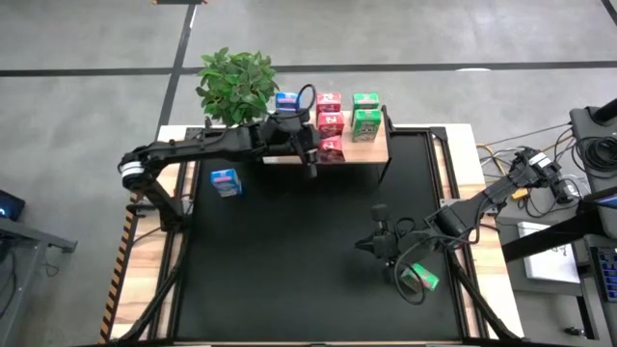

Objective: Stack cereal on shelf
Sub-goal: Put the red cereal box aligned with the other red cereal boxes on the shelf

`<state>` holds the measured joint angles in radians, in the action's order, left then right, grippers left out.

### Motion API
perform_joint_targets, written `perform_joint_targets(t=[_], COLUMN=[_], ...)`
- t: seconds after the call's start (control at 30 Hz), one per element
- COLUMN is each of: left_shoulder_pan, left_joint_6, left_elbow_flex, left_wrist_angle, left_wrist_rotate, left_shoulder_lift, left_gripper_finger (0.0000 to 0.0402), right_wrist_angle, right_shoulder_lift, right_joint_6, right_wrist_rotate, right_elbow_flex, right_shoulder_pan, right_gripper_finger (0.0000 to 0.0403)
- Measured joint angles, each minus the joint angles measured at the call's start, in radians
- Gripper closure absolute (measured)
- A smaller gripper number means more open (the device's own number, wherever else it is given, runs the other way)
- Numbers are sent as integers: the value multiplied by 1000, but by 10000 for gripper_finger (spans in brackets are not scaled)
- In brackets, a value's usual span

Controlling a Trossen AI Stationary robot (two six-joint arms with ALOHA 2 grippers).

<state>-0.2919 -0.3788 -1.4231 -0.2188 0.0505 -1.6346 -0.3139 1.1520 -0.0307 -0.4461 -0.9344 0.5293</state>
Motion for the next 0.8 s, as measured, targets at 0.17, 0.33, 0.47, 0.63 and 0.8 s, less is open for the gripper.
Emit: perform_joint_targets(t=[0.17,0.33,0.47,0.63,0.8], left_shoulder_pan=[-4,-8,-16,-24,-25], left_joint_6=[-9,-12,-14,-24,-29], left_elbow_flex=[-35,-40,-40,-40,-40], left_wrist_angle=[-15,-19,-24,-20,-25], left_wrist_rotate=[0,1,1,1,3], left_shoulder_lift=[-33,-44,-44,-46,-42], left_gripper_finger=[247,223,205,187,173], right_wrist_angle=[0,1,1,1,4], right_shoulder_lift=[0,0,0,0,0], right_joint_6=[12,14,15,16,19], right_wrist_rotate=[-1,-2,-2,-2,-4], right_elbow_flex=[0,1,1,1,1], right_shoulder_pan=[0,0,0,0,0], right_gripper_finger=[394,394,394,394,394])
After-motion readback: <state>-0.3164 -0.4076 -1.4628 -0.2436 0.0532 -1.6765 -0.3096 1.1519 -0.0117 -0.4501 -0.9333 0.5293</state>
